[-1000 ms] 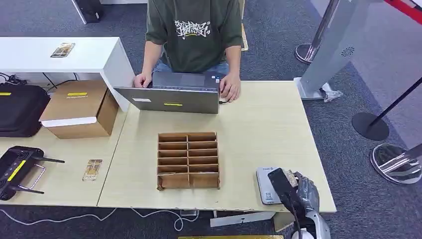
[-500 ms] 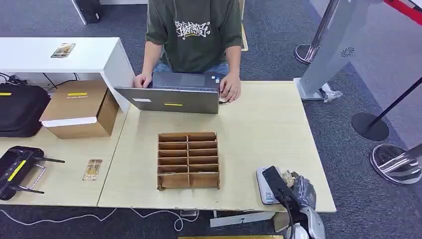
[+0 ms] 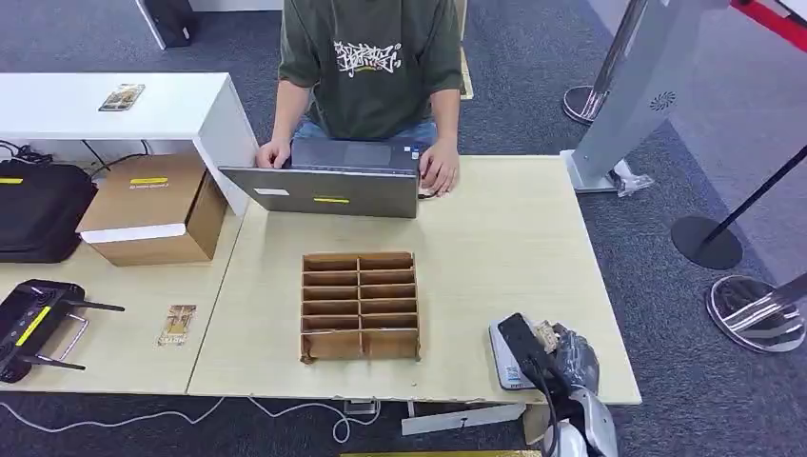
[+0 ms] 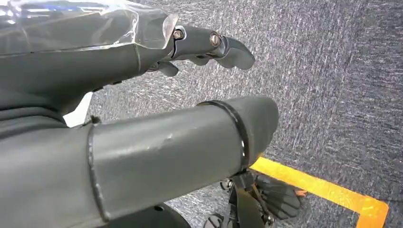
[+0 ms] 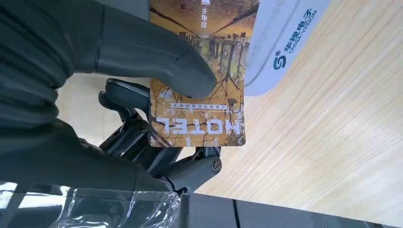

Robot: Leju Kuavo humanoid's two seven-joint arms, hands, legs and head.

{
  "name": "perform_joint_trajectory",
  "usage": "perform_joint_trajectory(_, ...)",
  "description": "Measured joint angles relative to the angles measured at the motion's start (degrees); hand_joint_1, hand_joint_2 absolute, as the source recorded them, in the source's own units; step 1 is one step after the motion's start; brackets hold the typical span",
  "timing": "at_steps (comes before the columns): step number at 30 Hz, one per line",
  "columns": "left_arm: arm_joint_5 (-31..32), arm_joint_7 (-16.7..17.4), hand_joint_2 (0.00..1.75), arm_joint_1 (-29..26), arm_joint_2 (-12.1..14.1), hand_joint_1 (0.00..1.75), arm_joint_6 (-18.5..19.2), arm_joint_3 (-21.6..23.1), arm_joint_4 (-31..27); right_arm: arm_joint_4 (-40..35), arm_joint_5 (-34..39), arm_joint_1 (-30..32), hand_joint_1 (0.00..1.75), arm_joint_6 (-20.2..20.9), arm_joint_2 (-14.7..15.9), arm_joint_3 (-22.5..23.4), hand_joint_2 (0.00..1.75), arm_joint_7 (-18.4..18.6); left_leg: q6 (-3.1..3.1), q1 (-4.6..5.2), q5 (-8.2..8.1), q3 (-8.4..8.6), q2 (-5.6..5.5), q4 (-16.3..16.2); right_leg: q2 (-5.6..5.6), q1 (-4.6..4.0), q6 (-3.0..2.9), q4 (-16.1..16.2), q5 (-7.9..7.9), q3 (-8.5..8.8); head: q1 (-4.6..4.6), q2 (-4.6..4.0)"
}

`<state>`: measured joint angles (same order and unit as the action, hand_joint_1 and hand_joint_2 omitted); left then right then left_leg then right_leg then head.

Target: Pass the card to the sensor for recognition and then transmit it.

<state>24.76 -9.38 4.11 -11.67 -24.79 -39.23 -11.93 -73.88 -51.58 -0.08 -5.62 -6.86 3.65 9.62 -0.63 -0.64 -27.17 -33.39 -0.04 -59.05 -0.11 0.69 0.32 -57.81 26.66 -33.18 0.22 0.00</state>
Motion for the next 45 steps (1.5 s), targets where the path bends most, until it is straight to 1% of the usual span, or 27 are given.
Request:
perform_joint_trajectory(1,-0.1,0.0,0.0,0.0,0.0,0.0,0.0,0.0,0.0,0.0,0.0,0.0,1.75,0.0,0.0,0.0,1.75,0.0,0.0,0.0,0.0,0.0,0.0,0.0,0.0,0.0,0.0,0.0,0.0,0.0,0.0,0.0)
perform_joint_trajectory(2,-0.1,0.0,0.0,0.0,0.0,0.0,0.0,0.0,0.0,0.0,0.0,-0.1,1.69,0.0,0.0,0.0,1.75,-0.1,0.0,0.0,0.0,0.0,0.0,0.0,0.0,0.0,0.0,0.0,0.0,0.0,0.0,0.0)
perform_joint_trajectory(6,-0.1,-0.1,0.0,0.0,0.0,0.0,0.0,-0.2,0.0,-0.5,-0.9,0.2,1.64,-1.2,0.0,-0.3,1.75,0.0,0.0,0.0,0.0,0.01,0.0,0.0,0.0,0.0,0.0,0.0,0.0,0.0,0.0,0.0)
perform_joint_trajectory(7,-0.1,-0.1,0.0,0.0,0.0,0.0,0.0,-0.4,0.0,-2.0,-1.2,0.8,1.61,-1.4,0.0,-0.5,1.75,0.4,0.0,0.01,0.0,-0.01,-0.02,0.0,-0.02,0.01,0.0,0.0,0.0,0.0,0.0,0.0)
perform_joint_trajectory(9,-0.1,-0.1,0.0,-0.1,0.0,0.0,-0.1,-0.6,0.0,-5.5,-1.9,1.9,1.61,-2.2,0.0,-1.1,1.75,0.6,0.0,0.01,0.0,-0.05,-0.02,0.0,-0.03,0.0,0.0,0.0,0.0,-0.03,0.0,0.0)
perform_joint_trajectory(11,-0.1,-0.1,0.0,-0.1,-0.1,0.0,-0.2,-0.9,0.0,-9.1,-4.1,3.2,1.61,-2.9,0.0,-1.5,1.75,1.1,0.0,0.01,0.0,-0.08,-0.04,0.0,-0.05,0.01,0.01,0.0,0.01,-0.05,0.0,0.0)
perform_joint_trajectory(13,0.0,-0.1,0.0,-0.2,-0.1,0.0,-0.3,-1.0,0.0,-13.3,-6.1,4.8,1.61,-3.0,0.0,-1.9,1.75,1.8,0.0,0.01,0.0,-0.17,-0.07,0.0,-0.07,0.01,0.01,0.0,0.02,-0.12,0.0,0.0)
perform_joint_trajectory(14,0.0,-0.1,0.0,-0.2,-0.2,0.0,-0.3,-1.0,0.0,-14.4,-6.5,5.3,1.59,-3.0,0.0,-2.1,1.75,1.9,0.0,0.01,-0.01,-0.18,-0.03,0.0,-0.02,0.01,0.01,0.0,0.01,-0.15,0.0,0.0)
perform_joint_trajectory(15,0.0,-0.1,0.0,-0.2,-0.2,0.0,-0.3,-1.0,0.0,-16.2,-6.9,5.8,1.61,-3.0,0.0,-2.4,1.75,2.1,0.0,0.01,-0.01,-0.17,-0.03,0.0,-0.01,0.01,0.01,0.0,0.02,-0.16,-0.02,0.0)
perform_joint_trajectory(16,0.0,-0.1,0.0,-0.2,-0.2,0.0,-0.3,-1.0,0.0,-17.7,-7.3,6.3,1.57,-3.0,0.0,-2.6,1.75,2.1,0.0,0.01,-0.01,-0.18,-0.04,0.0,-0.02,0.01,0.03,0.0,0.03,-0.16,0.0,0.0)
perform_joint_trajectory(19,0.0,-0.1,0.0,-0.3,-0.3,0.0,-0.3,-1.1,0.0,-21.6,-8.1,7.4,1.59,-3.2,0.0,-2.8,1.75,2.0,0.0,0.01,-0.02,-0.23,-0.05,0.0,-0.04,0.01,0.04,0.0,0.05,-0.2,0.0,0.0)
perform_joint_trajectory(22,0.1,-0.1,0.0,-0.3,-0.3,0.0,-0.2,-1.1,0.0,-24.3,-8.4,8.4,1.59,-3.4,0.0,-2.9,1.75,1.7,0.01,0.01,-0.03,-0.25,-0.05,0.0,-0.04,0.0,0.03,0.0,0.06,-0.22,0.0,0.0)
perform_joint_trajectory(23,0.1,-0.2,0.0,-0.3,-0.3,0.0,-0.2,-1.1,0.0,-24.8,-8.4,8.6,1.55,-3.5,0.0,-3.0,1.75,1.7,0.01,0.01,-0.03,-0.26,-0.05,0.0,-0.03,0.0,0.03,0.0,0.06,-0.22,0.0,0.0)
perform_joint_trajectory(24,0.1,-0.2,0.0,-0.3,-0.3,0.0,-0.2,-1.1,0.0,-25.6,-8.4,8.8,1.57,-3.5,0.0,-3.0,1.75,1.6,0.01,0.01,-0.03,-0.26,-0.04,0.0,-0.03,0.0,0.03,0.0,0.06,-0.23,0.0,0.0)
perform_joint_trajectory(26,0.1,-0.2,0.0,-0.3,-0.3,0.0,-0.1,-1.1,0.0,-26.4,-8.4,9.1,1.57,-3.5,0.0,-3.0,1.75,1.4,0.01,0.01,-0.03,-0.26,-0.04,0.0,-0.04,0.0,0.03,0.0,0.06,-0.23,0.0,0.0)
perform_joint_trajectory(27,0.2,-0.2,0.0,-0.3,-0.3,0.0,0.0,-1.1,0.0,-26.8,-8.1,9.2,1.54,-3.5,0.0,-3.1,1.75,1.1,0.01,0.01,-0.03,-0.26,-0.04,0.0,-0.04,0.0,0.03,0.0,0.06,-0.23,0.0,0.0)
perform_joint_trajectory(28,0.3,-0.3,0.0,-0.3,-0.3,0.0,0.0,-1.1,0.0,-27.0,-8.0,9.3,1.55,-3.6,0.0,-3.2,1.75,1.0,0.01,0.01,-0.03,-0.26,-0.04,0.0,-0.03,0.0,0.03,0.0,0.05,-0.23,0.0,0.0)
perform_joint_trajectory(31,0.5,-0.5,0.0,-0.3,-0.3,0.0,0.0,-1.1,0.0,-28.2,-8.0,9.5,1.48,-4.1,0.2,-3.8,1.75,0.5,0.01,0.01,-0.03,-0.26,-0.04,0.0,-0.03,0.01,0.03,0.0,0.05,-0.23,0.0,0.0)
perform_joint_trajectory(34,1.1,-0.7,0.0,-0.2,-0.4,0.0,0.1,-1.1,0.0,-29.6,-8.5,9.0,1.5,-5.1,0.4,-4.1,1.75,0.0,0.01,0.01,-0.03,-0.27,-0.04,0.0,-0.03,0.01,0.03,0.0,0.05,-0.23,0.0,0.0)
perform_joint_trajectory(36,1.8,-0.9,0.0,-0.2,-0.5,0.0,0.1,-1.1,0.0,-30.6,-9.5,8.0,1.47,-6.1,0.5,-4.2,1.75,-0.5,0.01,0.01,-0.03,-0.28,-0.03,0.0,-0.02,0.01,0.04,0.0,0.05,-0.23,0.0,0.0)
perform_joint_trajectory(39,2.4,-0.9,0.0,0.1,-0.6,0.0,0.2,-1.1,0.0,-31.4,-11.0,5.4,1.48,-6.5,1.0,-4.3,1.75,-1.6,0.02,0.01,-0.03,-0.26,-0.02,0.0,-0.01,0.01,0.04,0.0,0.04,-0.22,0.0,0.0)
perform_joint_trajectory(41,2.5,-0.9,0.0,0.2,-0.6,0.0,0.2,-1.1,0.0,-31.4,-11.5,3.7,1.43,-6.6,1.3,-4.6,1.75,-2.4,0.02,0.01,-0.02,-0.27,-0.02,0.0,-0.02,0.01,0.04,0.0,0.03,-0.21,0.0,0.0)
perform_joint_trajectory(43,2.6,-0.9,0.0,0.2,-0.6,0.0,0.2,-1.1,0.0,-31.1,-12.0,1.7,1.43,-6.9,1.7,-5.4,1.75,-3.4,0.01,0.01,-0.01,-0.25,-0.02,0.0,0.0,0.01,0.02,0.0,0.02,-0.22,0.0,0.0)
perform_joint_trajectory(45,2.9,-0.8,0.0,0.3,-0.7,0.0,0.2,-1.1,0.0,-30.6,-12.5,-0.5,1.48,-7.1,2.1,-6.3,1.75,-4.2,0.01,0.01,-0.01,-0.25,-0.01,0.0,0.0,0.01,0.01,0.0,0.01,-0.22,0.0,0.0)
